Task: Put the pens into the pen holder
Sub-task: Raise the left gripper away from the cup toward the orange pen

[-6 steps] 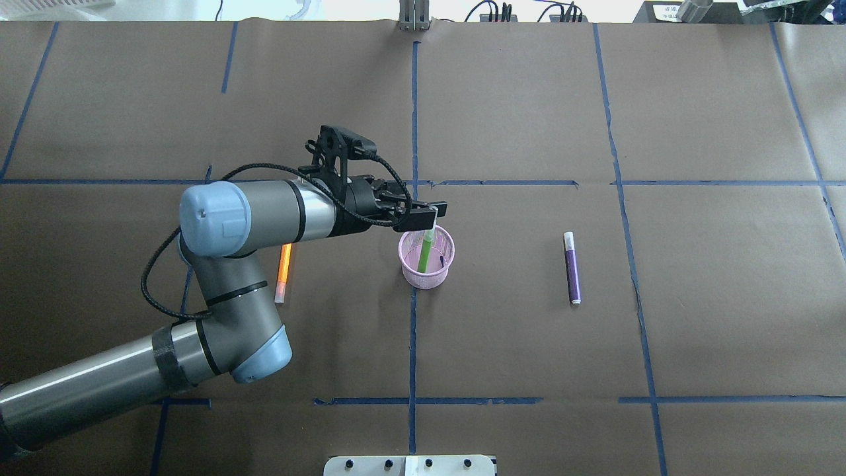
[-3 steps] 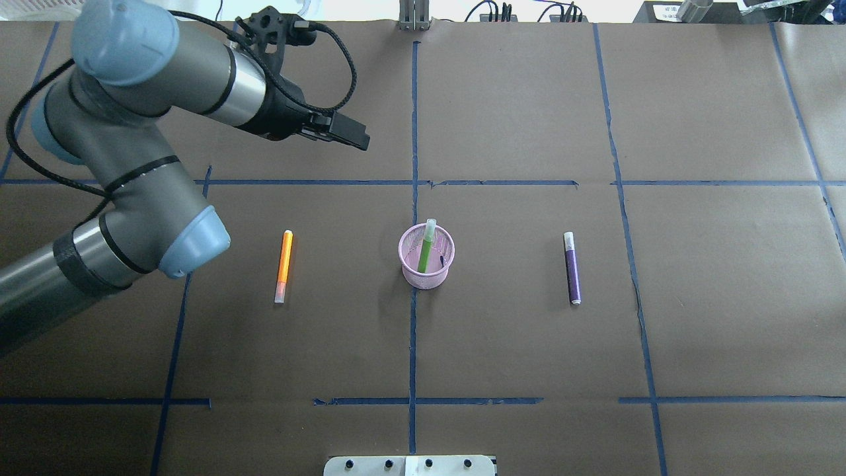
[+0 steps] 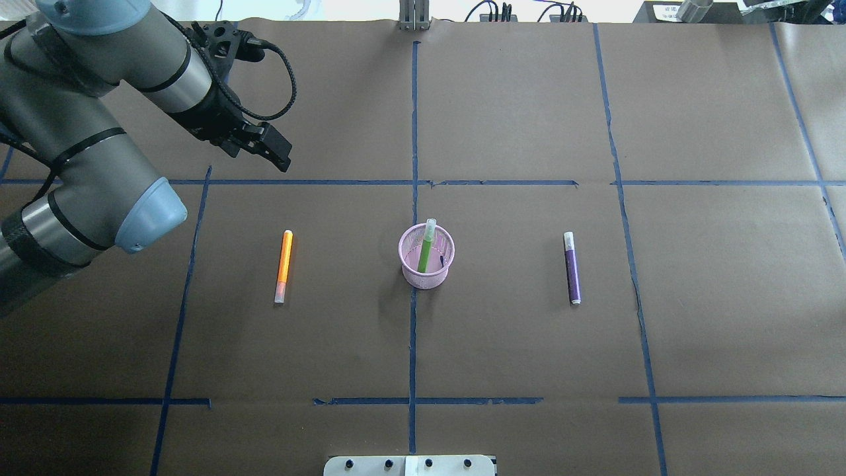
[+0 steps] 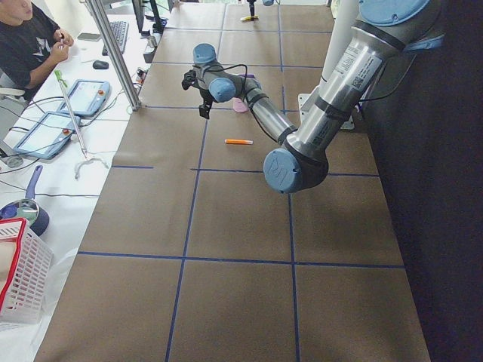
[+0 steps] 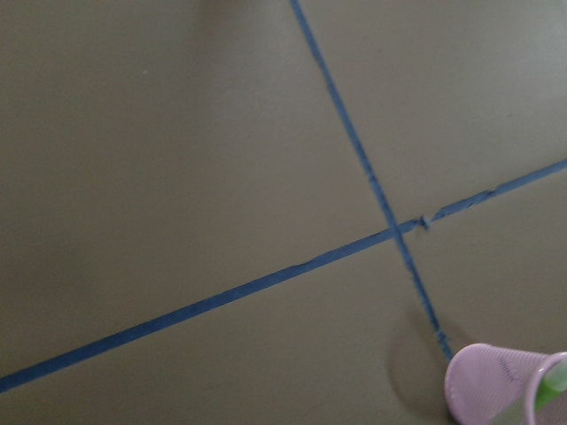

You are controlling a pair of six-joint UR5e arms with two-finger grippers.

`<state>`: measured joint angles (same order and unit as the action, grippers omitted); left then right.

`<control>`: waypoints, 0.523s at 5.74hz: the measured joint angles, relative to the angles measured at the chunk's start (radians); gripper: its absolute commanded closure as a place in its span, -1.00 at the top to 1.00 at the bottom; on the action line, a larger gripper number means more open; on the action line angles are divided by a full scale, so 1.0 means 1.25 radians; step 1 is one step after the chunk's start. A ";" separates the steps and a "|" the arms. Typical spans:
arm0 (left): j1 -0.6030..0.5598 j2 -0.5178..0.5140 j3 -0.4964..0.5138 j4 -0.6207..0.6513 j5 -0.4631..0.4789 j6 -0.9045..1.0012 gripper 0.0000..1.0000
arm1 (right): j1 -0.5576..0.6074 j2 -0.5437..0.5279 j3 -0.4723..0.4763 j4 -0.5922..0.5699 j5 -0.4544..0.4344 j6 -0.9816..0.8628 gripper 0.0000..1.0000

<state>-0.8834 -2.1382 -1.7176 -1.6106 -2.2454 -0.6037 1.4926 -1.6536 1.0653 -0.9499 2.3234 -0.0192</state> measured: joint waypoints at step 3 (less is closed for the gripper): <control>0.001 -0.008 -0.004 0.059 -0.001 0.032 1.00 | 0.000 0.000 -0.003 -0.003 -0.002 0.001 0.32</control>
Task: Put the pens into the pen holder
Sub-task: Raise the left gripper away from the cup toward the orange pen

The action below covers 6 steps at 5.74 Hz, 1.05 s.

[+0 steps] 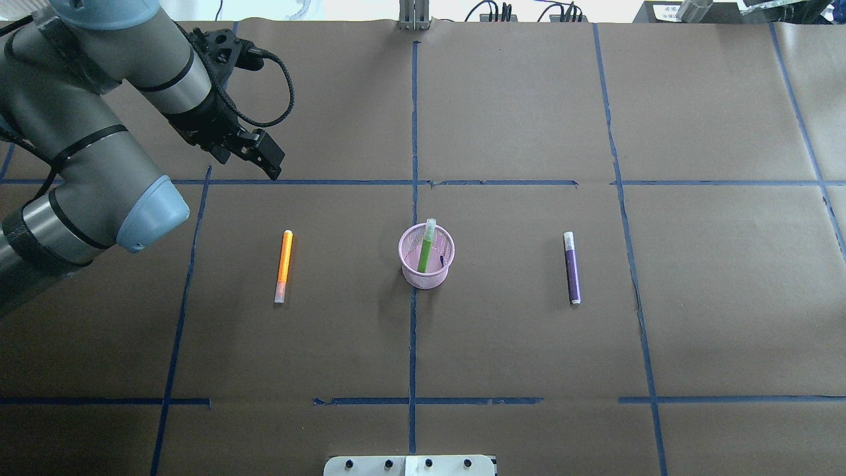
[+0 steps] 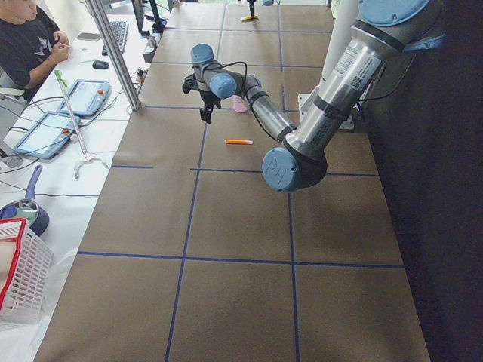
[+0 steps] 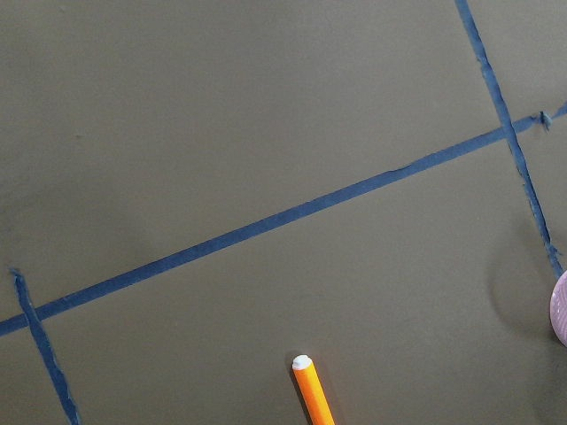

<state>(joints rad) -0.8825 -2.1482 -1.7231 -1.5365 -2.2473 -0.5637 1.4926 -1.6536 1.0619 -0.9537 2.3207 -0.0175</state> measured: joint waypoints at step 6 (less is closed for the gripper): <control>0.002 -0.002 0.002 0.001 0.000 0.001 1.00 | 0.000 0.000 0.006 -0.004 0.001 0.035 -0.25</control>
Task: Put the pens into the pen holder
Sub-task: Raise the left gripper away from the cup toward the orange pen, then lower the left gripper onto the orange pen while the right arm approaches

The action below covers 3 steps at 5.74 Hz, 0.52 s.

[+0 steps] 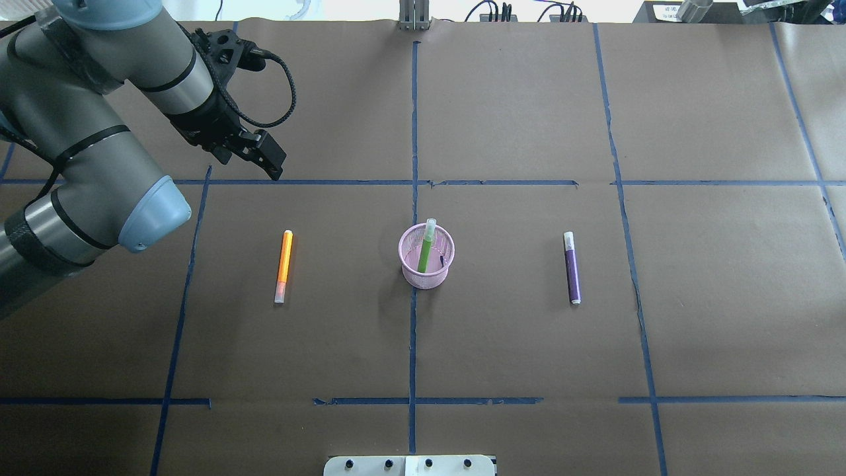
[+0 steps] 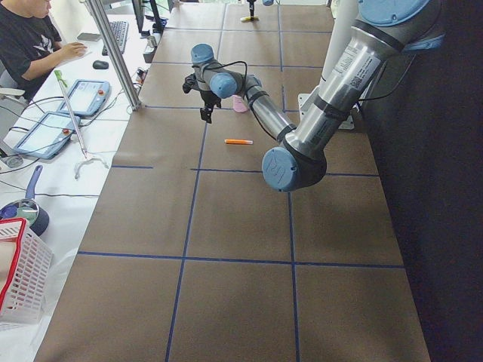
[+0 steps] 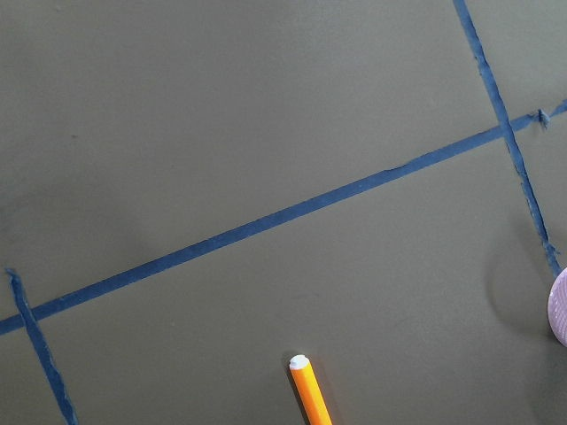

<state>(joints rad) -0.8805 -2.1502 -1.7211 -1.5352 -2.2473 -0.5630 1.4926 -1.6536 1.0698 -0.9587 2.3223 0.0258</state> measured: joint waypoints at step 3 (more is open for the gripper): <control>0.000 0.000 0.000 0.000 0.000 0.001 1.00 | 0.000 0.001 -0.005 0.000 -0.001 0.001 -0.69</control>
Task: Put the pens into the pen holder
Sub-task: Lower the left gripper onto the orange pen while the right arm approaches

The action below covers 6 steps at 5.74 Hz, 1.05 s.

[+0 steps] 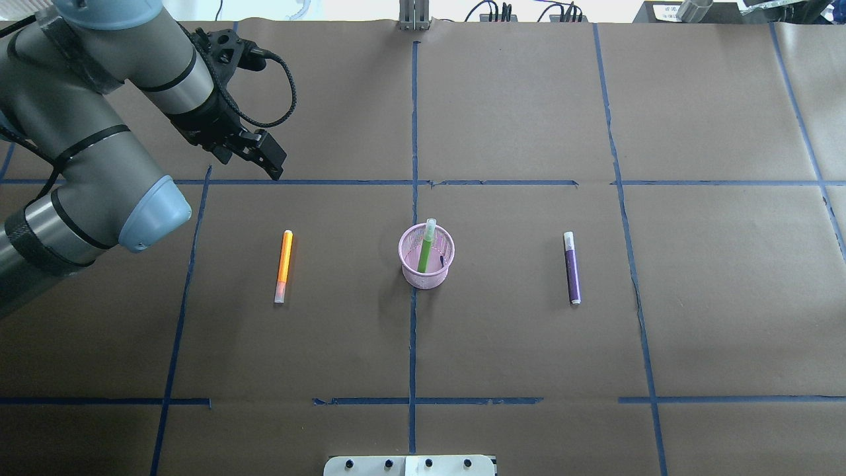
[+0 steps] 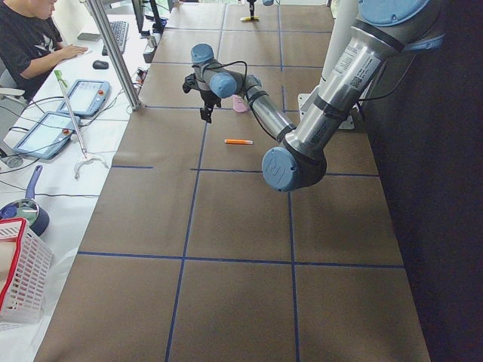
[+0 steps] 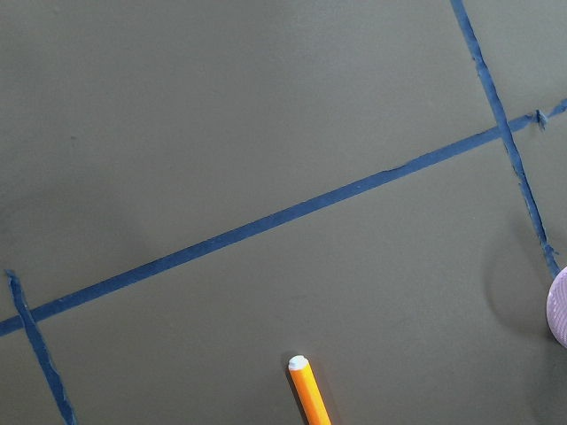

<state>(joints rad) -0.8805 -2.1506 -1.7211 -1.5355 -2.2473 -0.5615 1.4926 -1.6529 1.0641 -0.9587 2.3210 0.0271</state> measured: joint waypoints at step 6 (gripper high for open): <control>0.026 0.028 0.014 0.006 0.003 0.009 1.00 | 0.000 0.049 0.183 -0.190 0.060 0.008 -1.00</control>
<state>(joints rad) -0.8477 -2.1151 -1.7031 -1.5286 -2.2429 -0.5507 1.4930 -1.5913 1.2925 -1.1957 2.3961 0.0370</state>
